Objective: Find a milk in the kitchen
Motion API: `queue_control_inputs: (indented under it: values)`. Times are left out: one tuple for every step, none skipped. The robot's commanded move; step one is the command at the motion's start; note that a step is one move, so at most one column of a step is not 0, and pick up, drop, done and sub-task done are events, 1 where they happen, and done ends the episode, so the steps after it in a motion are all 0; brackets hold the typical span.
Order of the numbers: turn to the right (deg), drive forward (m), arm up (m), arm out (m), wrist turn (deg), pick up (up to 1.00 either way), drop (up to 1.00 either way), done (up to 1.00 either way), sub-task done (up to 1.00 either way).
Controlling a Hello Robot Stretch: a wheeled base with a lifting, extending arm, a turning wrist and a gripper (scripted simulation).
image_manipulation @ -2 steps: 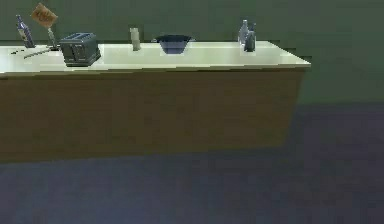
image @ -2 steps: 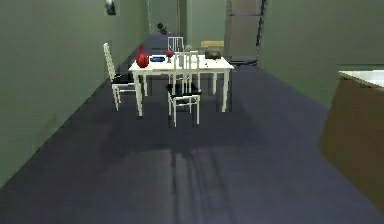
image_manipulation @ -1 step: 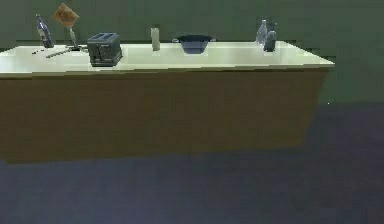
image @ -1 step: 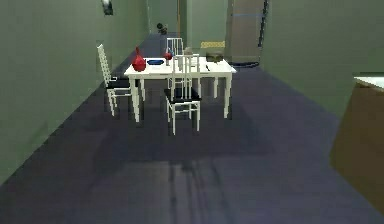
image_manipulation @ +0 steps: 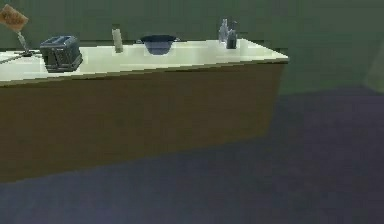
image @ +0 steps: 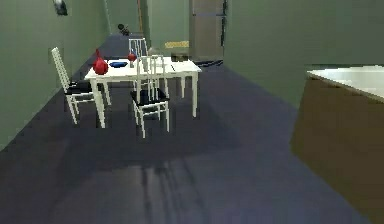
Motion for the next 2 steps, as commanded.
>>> queue_control_inputs:
  values:
    - [0.0,1.0,0.0,0.0,0.0,0.0,0.0,0.0,0.0]
    - [3.0,0.0,0.0,0.0,0.0,0.0,0.0,0.0,0.0]
